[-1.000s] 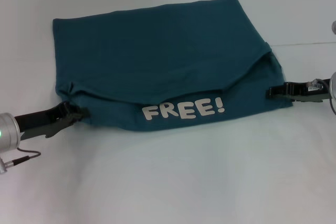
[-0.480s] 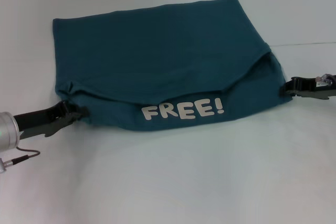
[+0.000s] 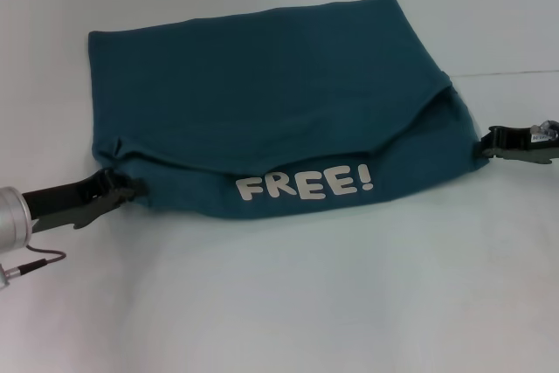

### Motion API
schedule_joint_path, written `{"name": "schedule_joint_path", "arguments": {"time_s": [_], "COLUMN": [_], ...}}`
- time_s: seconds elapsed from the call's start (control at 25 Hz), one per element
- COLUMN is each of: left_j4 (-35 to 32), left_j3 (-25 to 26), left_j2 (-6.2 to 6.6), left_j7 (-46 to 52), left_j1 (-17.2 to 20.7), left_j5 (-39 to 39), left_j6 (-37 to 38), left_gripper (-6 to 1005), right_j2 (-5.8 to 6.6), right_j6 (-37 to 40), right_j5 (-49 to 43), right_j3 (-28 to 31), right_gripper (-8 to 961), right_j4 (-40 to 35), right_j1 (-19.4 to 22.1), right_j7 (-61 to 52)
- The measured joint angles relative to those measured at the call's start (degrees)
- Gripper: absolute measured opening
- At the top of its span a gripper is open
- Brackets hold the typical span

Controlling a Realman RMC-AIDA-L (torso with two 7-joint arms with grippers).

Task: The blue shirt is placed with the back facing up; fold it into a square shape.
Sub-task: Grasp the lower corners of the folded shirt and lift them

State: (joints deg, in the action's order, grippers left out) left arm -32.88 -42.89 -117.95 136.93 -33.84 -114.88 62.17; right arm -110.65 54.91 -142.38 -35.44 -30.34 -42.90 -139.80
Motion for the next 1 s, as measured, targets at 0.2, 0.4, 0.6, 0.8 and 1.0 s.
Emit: {"name": "schedule_joint_path", "arguments": {"time_s": [0.2,0.4,0.6,0.8,1.0], "left_j4": [-0.65,-5.58,-10.75,-16.06,-19.26], "left_j3": [-0.24,0.21,2.08,3.57,3.70], "left_j2": [0.50,1.41,1.79,1.07,0.18], "left_j7": [0.02,2.12,3.40,4.89,5.35], "left_j1": [0.08,1.42,3.67,6.38,8.34], "left_j5": [-1.53,-7.47,-11.57,-16.36,-19.63], "left_j6": [3.90,12.86,23.17,30.87,35.88], "left_gripper": [11,11,11,11,11], "right_j2": [0.43,1.03,1.64,1.79,1.78], "right_j6": [8.31,21.59,31.75,39.33,45.47], "right_j5": [-0.24,-0.49,-0.60,-3.54,-4.20], "right_j3": [0.20,0.11,0.20,0.02,0.15], "right_gripper": [35,35,34,34,34], "right_j4": [-3.65,-11.47,-16.12,-16.48,-16.53], "right_j1": [0.76,3.79,6.87,8.01,8.37], "right_j7": [-0.23,-1.69,-2.74,-2.46,-2.01]}}
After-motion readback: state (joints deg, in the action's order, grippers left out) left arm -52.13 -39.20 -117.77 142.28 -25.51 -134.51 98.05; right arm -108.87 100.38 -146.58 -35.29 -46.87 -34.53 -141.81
